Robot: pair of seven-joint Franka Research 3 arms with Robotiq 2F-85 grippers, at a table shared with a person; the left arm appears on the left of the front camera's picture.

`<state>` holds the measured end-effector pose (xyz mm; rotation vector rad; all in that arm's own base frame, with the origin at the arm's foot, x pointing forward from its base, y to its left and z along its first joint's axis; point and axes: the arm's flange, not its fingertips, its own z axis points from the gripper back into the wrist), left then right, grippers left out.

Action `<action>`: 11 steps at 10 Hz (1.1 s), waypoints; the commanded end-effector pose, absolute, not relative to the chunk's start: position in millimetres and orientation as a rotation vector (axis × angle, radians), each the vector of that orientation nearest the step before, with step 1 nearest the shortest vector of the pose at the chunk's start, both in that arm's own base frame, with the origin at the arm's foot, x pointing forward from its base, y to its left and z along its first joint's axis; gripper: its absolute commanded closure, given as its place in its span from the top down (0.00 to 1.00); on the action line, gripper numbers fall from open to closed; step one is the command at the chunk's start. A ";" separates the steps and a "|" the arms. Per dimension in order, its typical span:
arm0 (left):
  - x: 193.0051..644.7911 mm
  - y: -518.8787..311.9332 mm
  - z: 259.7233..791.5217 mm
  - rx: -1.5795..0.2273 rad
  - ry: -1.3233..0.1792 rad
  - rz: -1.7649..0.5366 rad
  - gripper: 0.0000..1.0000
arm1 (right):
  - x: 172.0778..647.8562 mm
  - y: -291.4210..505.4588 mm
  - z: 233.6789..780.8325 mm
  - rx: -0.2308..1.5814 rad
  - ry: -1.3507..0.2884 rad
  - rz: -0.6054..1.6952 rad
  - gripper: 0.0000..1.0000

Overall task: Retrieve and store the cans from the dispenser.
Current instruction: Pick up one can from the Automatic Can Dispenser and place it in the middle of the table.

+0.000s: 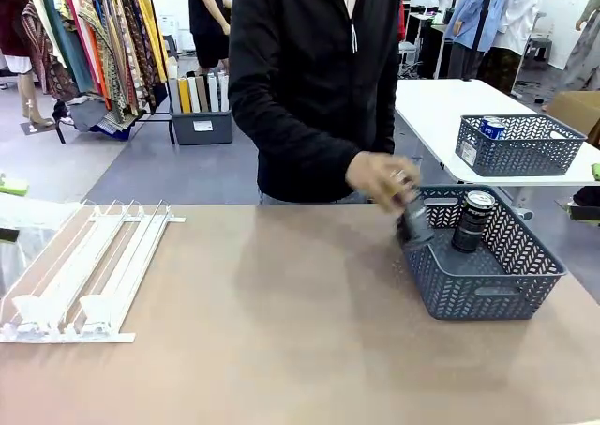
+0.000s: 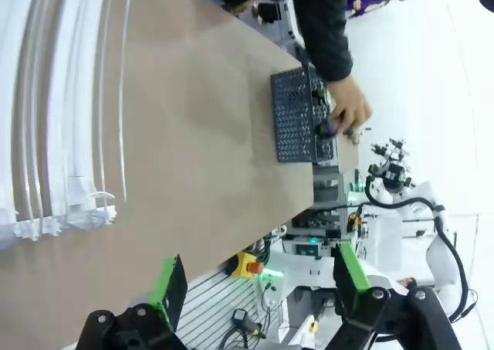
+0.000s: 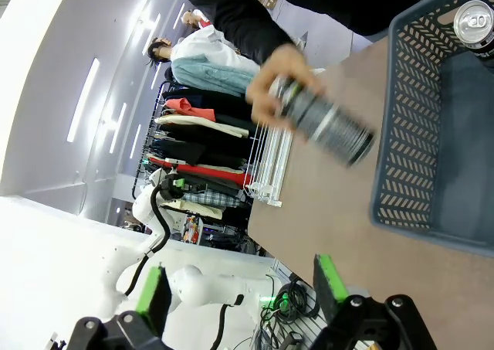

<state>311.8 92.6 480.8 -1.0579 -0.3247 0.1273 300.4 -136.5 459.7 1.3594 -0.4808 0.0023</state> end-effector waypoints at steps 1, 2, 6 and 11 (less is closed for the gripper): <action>310.1 98.3 485.4 -1.052 -0.345 0.156 1.00 | 302.0 -135.0 463.6 1.376 -0.498 0.004 1.00; 310.1 98.3 485.4 -1.052 -0.345 0.156 1.00 | 302.0 -135.0 463.6 1.376 -0.498 0.004 1.00; 310.1 98.3 485.4 -1.052 -0.345 0.156 1.00 | 302.0 -135.0 463.6 1.376 -0.498 0.004 1.00; 310.1 98.3 485.4 -1.052 -0.345 0.156 1.00 | 302.0 -135.0 463.6 1.376 -0.498 0.004 1.00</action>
